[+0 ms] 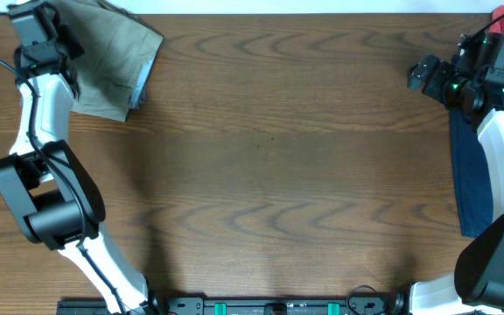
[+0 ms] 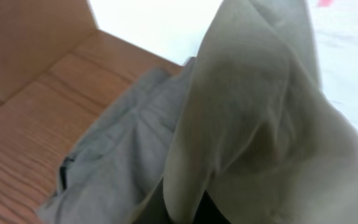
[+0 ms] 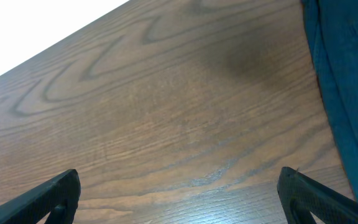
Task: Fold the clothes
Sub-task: 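Lower the shorts onto the grey trousers stack and press down with left gripper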
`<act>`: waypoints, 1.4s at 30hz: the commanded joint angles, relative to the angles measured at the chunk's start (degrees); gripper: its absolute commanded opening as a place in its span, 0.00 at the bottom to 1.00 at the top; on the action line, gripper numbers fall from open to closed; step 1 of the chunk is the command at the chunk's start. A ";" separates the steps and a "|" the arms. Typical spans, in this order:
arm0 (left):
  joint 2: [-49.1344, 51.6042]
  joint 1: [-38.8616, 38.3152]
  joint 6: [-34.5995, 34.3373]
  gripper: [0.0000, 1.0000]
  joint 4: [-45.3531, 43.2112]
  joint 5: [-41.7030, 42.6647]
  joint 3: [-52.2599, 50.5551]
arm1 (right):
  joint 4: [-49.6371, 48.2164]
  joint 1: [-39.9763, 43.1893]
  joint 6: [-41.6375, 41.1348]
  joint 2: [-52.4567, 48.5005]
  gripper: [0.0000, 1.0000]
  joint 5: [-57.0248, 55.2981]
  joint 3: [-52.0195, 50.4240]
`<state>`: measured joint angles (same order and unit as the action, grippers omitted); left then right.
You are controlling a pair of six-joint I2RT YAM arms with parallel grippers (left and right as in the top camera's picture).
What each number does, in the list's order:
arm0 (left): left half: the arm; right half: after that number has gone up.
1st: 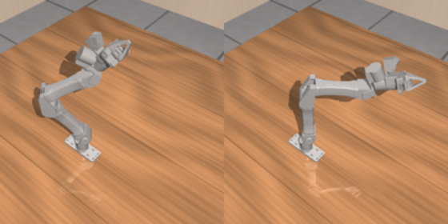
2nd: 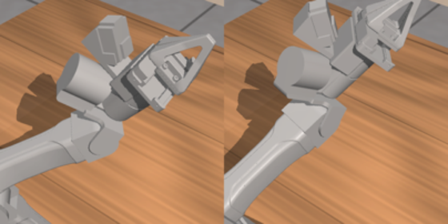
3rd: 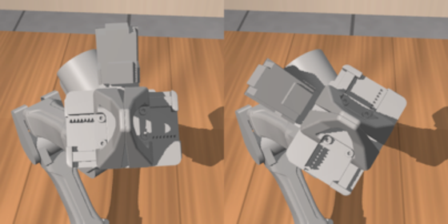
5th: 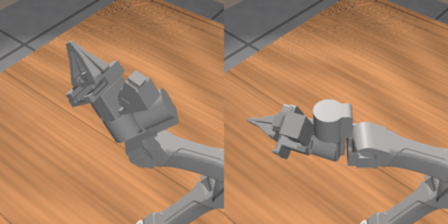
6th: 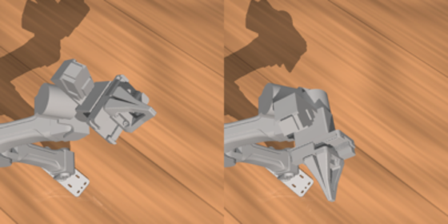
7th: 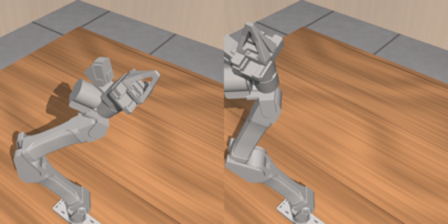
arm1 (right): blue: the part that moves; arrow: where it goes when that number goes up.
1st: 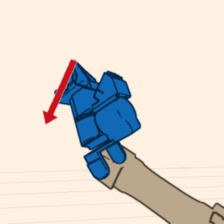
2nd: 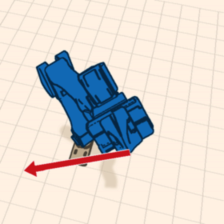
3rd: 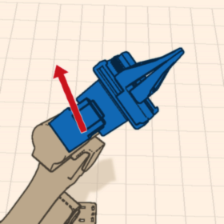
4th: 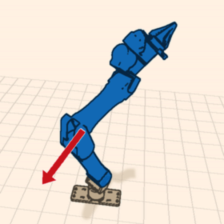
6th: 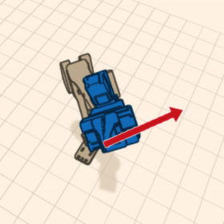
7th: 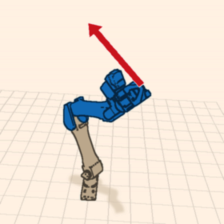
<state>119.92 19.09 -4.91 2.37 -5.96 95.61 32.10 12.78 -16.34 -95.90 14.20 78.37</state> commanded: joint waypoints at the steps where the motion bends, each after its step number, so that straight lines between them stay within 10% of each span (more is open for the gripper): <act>1: 0.96 1.27 -1.62 0.17 -2.32 -2.69 1.95 | 0.02 -0.33 -0.35 -0.11 0.99 0.20 0.33; 12: -0.24 3.28 -1.64 0.80 -2.14 -2.64 1.97 | 0.02 -0.33 -0.35 -0.11 0.99 0.20 0.33; 32: 6.12 -4.61 -4.24 0.63 13.55 5.75 1.09 | 0.02 -0.33 -0.35 -0.11 0.99 0.22 0.33; 42: -1.05 -4.68 -4.26 0.86 18.40 6.19 1.11 | 0.02 -0.33 -0.35 -0.11 0.99 0.20 0.33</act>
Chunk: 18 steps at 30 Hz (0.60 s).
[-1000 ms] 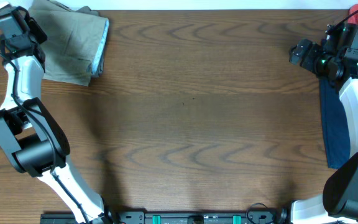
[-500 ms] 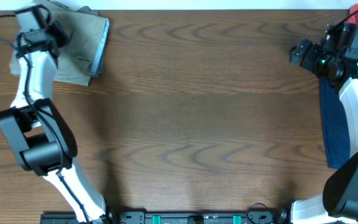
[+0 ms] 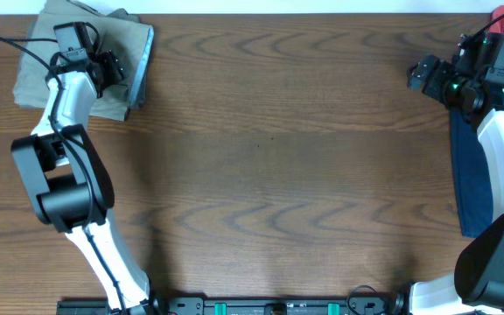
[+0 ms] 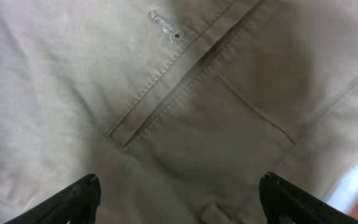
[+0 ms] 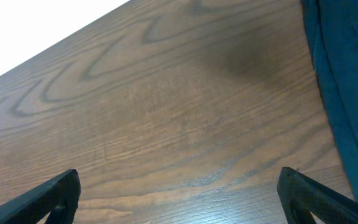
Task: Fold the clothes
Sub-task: 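Lower the shorts onto the grey trousers stack and press down with left gripper, then open the left gripper and lift it off the stacked clothes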
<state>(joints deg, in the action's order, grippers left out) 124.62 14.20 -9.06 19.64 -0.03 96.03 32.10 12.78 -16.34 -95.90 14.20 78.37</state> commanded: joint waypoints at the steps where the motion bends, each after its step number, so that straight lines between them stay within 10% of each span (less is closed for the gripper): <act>1: -7.52 0.22 -0.11 0.87 2.58 1.40 0.70 | 0.02 -0.33 -0.35 -0.11 0.99 0.20 0.33; 10: -24.50 0.20 -0.28 0.95 20.94 23.17 0.70 | 0.02 -0.33 -0.35 -0.11 0.99 0.20 0.33; 18: -36.00 -0.37 0.37 0.95 41.46 24.94 0.66 | 0.04 -0.33 -0.35 -0.11 0.99 0.22 0.33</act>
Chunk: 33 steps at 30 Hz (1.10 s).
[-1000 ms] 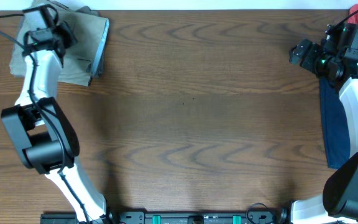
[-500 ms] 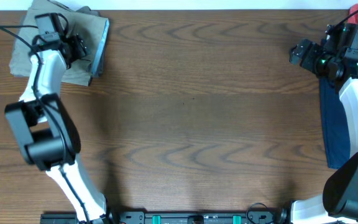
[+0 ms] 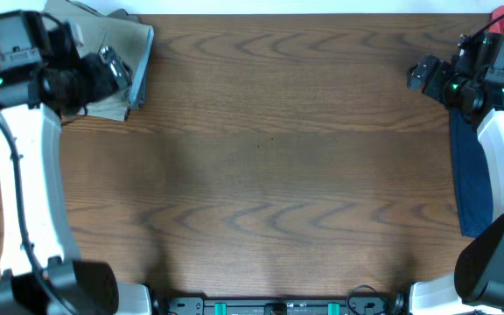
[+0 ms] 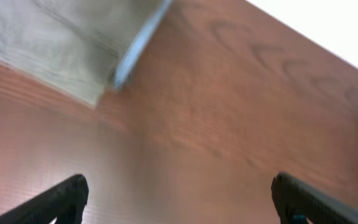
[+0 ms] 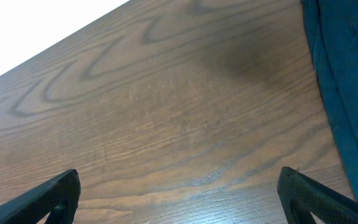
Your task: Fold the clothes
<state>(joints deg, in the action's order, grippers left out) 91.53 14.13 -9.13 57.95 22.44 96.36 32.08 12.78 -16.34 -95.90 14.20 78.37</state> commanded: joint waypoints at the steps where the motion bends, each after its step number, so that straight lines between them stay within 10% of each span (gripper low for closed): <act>1: -4.20 -0.81 0.85 0.95 4.90 2.47 0.20 | 0.04 -0.33 -0.35 -0.11 0.99 0.20 0.33; 18: -34.36 -15.87 5.22 0.98 1.55 -4.09 -27.41 | 0.04 -0.33 -0.35 -0.11 0.99 0.20 0.33; 33: -35.80 -15.87 7.21 0.98 7.52 -8.74 -28.13 | 0.04 -0.33 -0.35 -0.11 0.99 0.22 0.33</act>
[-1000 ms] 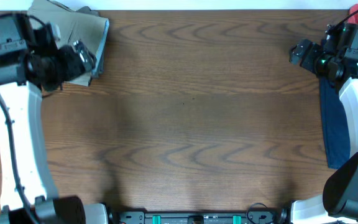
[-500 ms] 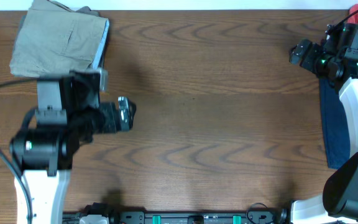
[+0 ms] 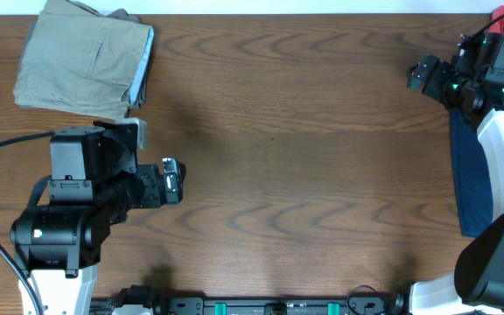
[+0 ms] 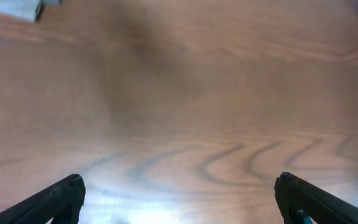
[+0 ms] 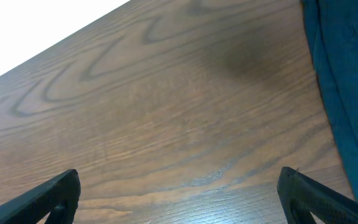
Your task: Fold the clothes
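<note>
A folded khaki garment (image 3: 84, 63) lies flat at the table's far left corner, a pale blue lining showing along its right edge. My left gripper (image 3: 171, 182) is open over bare wood, well below the garment; its wrist view shows my left gripper (image 4: 179, 193) with nothing between the fingers. A dark blue garment (image 3: 471, 179) lies along the right edge, partly under my right arm; it shows as blue cloth (image 5: 347, 93) in the right wrist view. My right gripper (image 3: 420, 74) is open at the far right, also seen as my right gripper (image 5: 179, 193) over bare wood.
The brown wooden table (image 3: 296, 157) runs across the whole view. A red object (image 3: 502, 13) sits at the far right corner behind the right arm. A black rail (image 3: 278, 306) runs along the front edge.
My left arm has drawn back from beside the khaki garment to the near left of the table. The garment lies uncovered. My right arm has not moved.
My left gripper first held the khaki cloth raised at the far left corner. Then it stood open over the folded garment, then beside it. Now it is withdrawn and the garment lies folded alone. The right arm stayed still throughout.
</note>
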`<act>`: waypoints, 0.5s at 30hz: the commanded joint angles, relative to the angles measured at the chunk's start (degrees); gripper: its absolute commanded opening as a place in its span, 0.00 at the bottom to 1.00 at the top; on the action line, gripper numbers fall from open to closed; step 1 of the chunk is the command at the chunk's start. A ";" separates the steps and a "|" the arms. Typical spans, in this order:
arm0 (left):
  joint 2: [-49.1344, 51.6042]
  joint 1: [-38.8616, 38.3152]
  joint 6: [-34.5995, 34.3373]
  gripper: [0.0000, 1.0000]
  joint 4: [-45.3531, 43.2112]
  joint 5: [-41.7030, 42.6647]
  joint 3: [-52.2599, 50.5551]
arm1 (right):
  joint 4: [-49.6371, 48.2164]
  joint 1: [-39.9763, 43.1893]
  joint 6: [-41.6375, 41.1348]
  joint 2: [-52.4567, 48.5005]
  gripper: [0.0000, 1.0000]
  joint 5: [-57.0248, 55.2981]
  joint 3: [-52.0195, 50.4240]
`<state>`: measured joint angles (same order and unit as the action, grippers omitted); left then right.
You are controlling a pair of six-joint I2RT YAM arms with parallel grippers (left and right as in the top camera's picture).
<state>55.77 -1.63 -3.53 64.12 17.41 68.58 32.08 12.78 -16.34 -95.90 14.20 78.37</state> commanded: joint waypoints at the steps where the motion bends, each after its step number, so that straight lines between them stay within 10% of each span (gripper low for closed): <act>1: -0.04 -0.11 1.62 0.98 2.14 -4.31 -0.35 | 0.04 -0.33 -0.35 -0.11 0.99 0.20 0.33; 15: -1.22 -1.31 6.60 0.98 1.38 -3.72 -0.96 | 0.04 -0.33 -0.35 -0.11 0.99 0.20 0.33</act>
<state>55.68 -2.42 -0.64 66.08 14.39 68.53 32.10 12.78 -16.34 -95.90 14.20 78.37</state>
